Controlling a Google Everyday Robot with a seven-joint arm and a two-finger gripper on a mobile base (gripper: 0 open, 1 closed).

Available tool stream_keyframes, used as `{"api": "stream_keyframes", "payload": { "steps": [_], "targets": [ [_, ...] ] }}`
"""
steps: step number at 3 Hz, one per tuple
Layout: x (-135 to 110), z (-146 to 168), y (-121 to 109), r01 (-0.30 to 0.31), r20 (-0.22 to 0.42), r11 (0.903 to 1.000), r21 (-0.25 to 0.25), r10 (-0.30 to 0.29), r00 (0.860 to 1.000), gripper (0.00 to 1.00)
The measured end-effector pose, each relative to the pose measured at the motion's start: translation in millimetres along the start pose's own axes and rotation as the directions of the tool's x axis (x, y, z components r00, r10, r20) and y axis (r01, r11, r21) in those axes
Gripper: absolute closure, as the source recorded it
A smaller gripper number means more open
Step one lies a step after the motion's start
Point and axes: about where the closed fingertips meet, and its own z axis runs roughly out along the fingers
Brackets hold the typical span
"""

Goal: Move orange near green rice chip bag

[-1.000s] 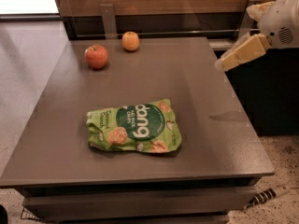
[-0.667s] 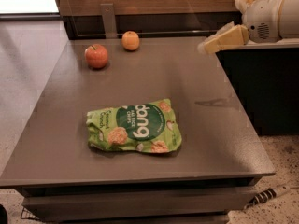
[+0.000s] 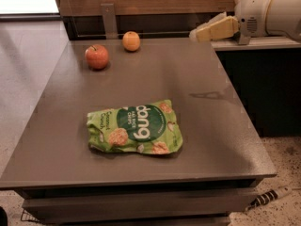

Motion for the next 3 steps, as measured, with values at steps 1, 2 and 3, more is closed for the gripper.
{"api": "stream_keyframes", "payload": {
  "steps": [1, 2, 3],
  "targets": [
    [1, 19, -8, -0.015, -0.005, 0.9998, -0.011, 0.015, 1.0, 0.0],
    [4, 61, -27, -0.033, -0.033, 0.9995, -0.004, 0.032, 0.999, 0.0],
    [9, 106, -36, -0.046, -0.039, 0.999, -0.001, 0.046, 0.998, 0.0]
  ]
}}
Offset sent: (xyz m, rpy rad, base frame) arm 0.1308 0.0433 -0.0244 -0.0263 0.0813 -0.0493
